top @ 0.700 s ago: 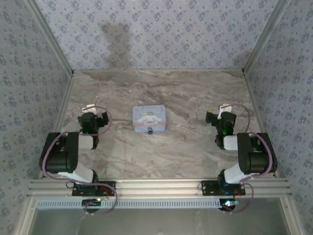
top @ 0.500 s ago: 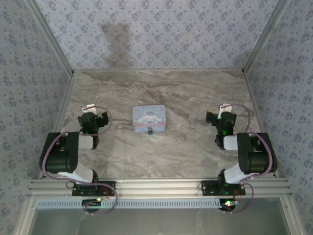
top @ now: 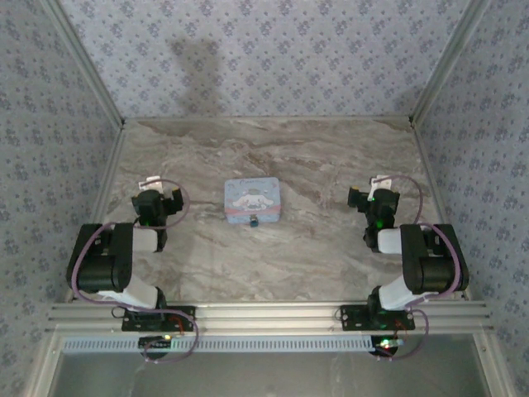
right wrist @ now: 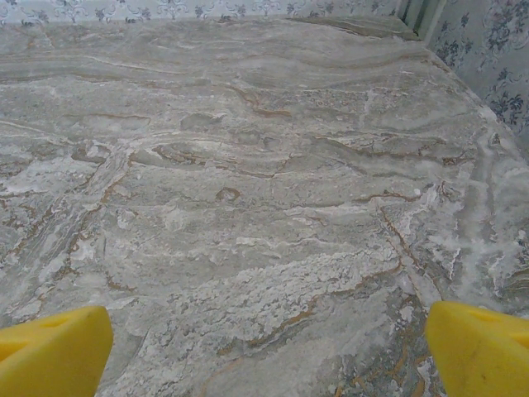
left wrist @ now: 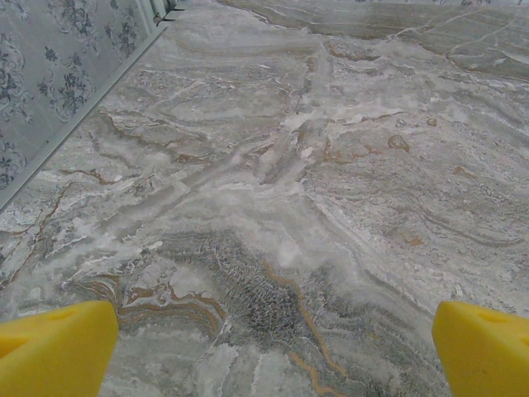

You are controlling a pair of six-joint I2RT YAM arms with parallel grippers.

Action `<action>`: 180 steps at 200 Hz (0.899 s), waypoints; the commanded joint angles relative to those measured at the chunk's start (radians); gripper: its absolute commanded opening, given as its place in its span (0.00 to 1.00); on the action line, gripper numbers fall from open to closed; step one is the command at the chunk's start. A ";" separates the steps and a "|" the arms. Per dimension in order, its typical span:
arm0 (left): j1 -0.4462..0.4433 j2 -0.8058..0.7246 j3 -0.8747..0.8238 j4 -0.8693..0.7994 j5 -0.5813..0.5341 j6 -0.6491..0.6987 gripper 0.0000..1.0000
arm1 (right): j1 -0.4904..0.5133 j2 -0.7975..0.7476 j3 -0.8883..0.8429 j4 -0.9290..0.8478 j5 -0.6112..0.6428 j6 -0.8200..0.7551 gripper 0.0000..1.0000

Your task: Unlock a padlock with a key

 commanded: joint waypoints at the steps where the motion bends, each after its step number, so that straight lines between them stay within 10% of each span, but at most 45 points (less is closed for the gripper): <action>1: -0.008 -0.028 0.042 -0.004 -0.032 0.003 0.98 | 0.011 -0.033 0.040 -0.043 0.047 -0.019 1.00; 34: -0.006 -0.159 0.140 -0.279 -0.068 -0.009 0.98 | 0.012 -0.230 0.196 -0.431 0.070 0.068 1.00; 77: 0.073 -0.357 0.294 -0.668 -0.012 -0.380 0.98 | -0.171 -0.356 0.323 -0.812 -0.176 0.676 1.00; 107: 0.096 -0.439 0.363 -0.840 0.236 -0.522 0.98 | -0.197 -0.386 0.309 -0.766 -0.465 0.697 0.86; 180: -0.179 -0.595 0.368 -1.153 0.365 -0.643 0.86 | 0.031 -0.457 0.430 -1.283 -0.401 0.563 0.72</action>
